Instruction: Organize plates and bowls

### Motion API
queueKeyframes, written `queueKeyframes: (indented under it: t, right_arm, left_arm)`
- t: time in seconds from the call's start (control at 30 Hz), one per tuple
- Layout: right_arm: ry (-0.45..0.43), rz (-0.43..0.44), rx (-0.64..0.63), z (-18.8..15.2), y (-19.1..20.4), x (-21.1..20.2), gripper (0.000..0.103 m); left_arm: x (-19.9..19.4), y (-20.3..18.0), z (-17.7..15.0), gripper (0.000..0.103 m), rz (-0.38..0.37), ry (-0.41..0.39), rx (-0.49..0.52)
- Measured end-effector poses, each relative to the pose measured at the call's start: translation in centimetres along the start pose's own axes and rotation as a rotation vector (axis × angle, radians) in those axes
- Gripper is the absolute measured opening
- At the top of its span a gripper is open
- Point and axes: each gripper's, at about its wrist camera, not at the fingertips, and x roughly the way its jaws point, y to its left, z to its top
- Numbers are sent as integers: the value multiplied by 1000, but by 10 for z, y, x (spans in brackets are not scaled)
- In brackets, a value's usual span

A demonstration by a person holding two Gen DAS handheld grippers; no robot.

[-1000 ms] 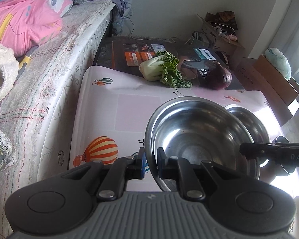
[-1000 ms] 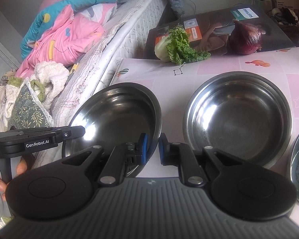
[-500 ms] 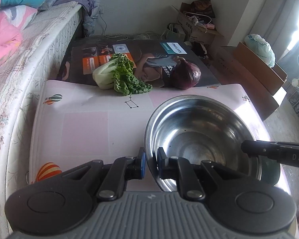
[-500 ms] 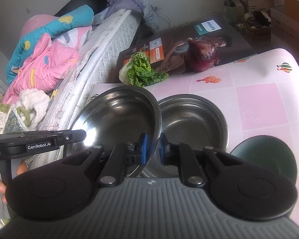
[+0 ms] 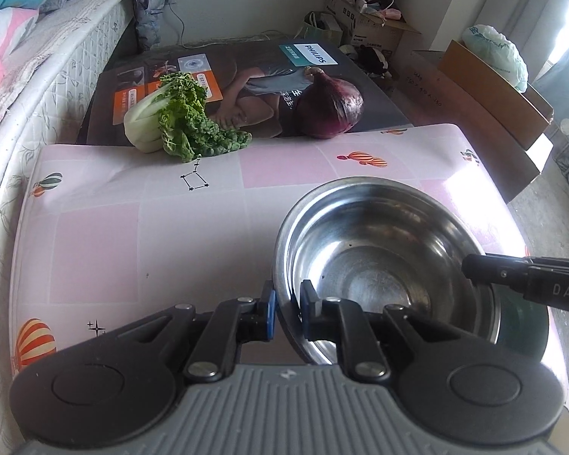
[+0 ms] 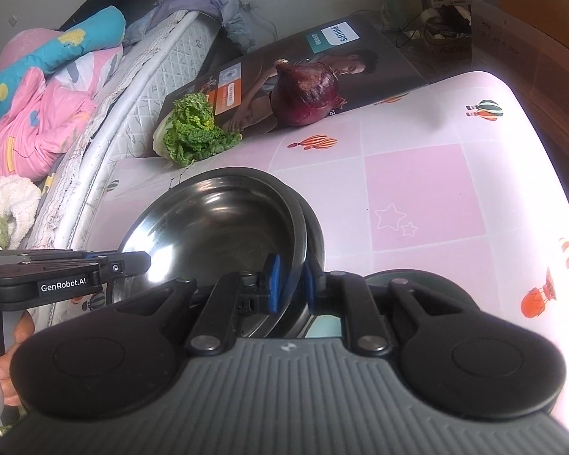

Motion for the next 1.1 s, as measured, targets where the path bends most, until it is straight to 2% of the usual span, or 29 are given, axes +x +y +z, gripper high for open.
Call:
queueKeyframes:
  t: [0.1,0.33,0.47,0.67,0.87,1.1]
  right_arm:
    - [-4,-5,5,2,-3,4,15]
    - [-41,16,25,0,-11,-6,18]
    - [-74,73,57,-2,-18,-26,19]
    - [-96,158,90,-15,-37,-69,21]
    - [-106,178,114,-33,-65,-106,27]
    - [-79,190,188,-54,-108,-115,29]
  left_arm:
    - [2,0,-2,22,6,-3,-2]
    - [-11,-2,-5,24,2,-46,-2]
    - [-27,-7,-8,30,-22,-75,3]
    - [-51,-24,-17,30,-68,-98,35]
    - [-60,-54,-27,33,-134,-61,72]
    - [-44,-101,-34,40,-221,22,101]
